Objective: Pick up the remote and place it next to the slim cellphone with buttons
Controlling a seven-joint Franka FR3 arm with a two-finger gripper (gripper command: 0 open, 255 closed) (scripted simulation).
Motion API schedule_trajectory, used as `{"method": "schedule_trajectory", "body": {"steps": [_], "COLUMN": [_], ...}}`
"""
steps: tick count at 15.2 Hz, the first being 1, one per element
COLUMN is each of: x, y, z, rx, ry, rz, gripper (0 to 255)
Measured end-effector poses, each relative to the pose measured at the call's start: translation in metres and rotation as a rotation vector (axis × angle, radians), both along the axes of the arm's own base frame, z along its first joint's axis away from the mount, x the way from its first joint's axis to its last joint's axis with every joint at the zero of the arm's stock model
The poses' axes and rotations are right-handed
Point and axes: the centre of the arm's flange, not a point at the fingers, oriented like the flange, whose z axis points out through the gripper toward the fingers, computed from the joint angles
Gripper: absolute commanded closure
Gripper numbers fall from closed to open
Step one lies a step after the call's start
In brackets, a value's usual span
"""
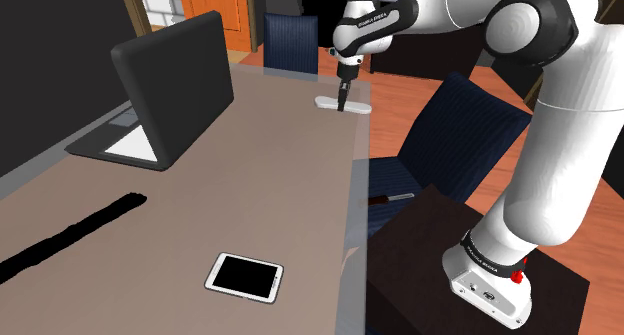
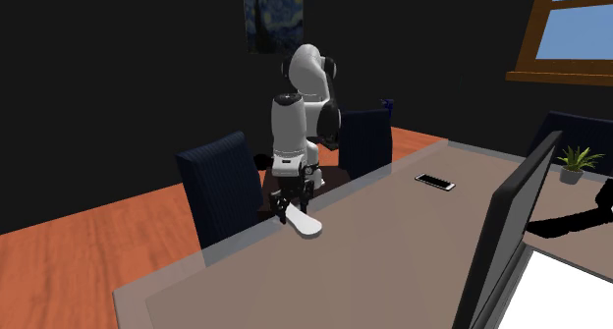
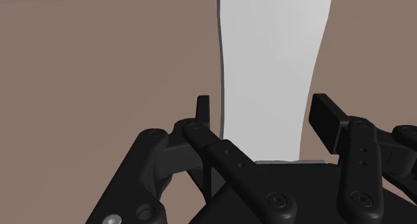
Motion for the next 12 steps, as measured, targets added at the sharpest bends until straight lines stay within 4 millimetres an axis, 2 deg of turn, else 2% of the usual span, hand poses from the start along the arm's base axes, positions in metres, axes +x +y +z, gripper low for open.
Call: {"method": "schedule_trajectory", "body": {"steps": [5, 8, 12], "x": [-0.001, -0.005, -0.013], "y": [-0.001, 0.025, 0.078], "z": [0.026, 0.029, 0.029], "rx": [0.0, 0.0, 0.0], "ry": [0.0, 0.0, 0.001], "rz": [0.0, 0.001, 0.001], "gripper": [255, 255, 255]}}
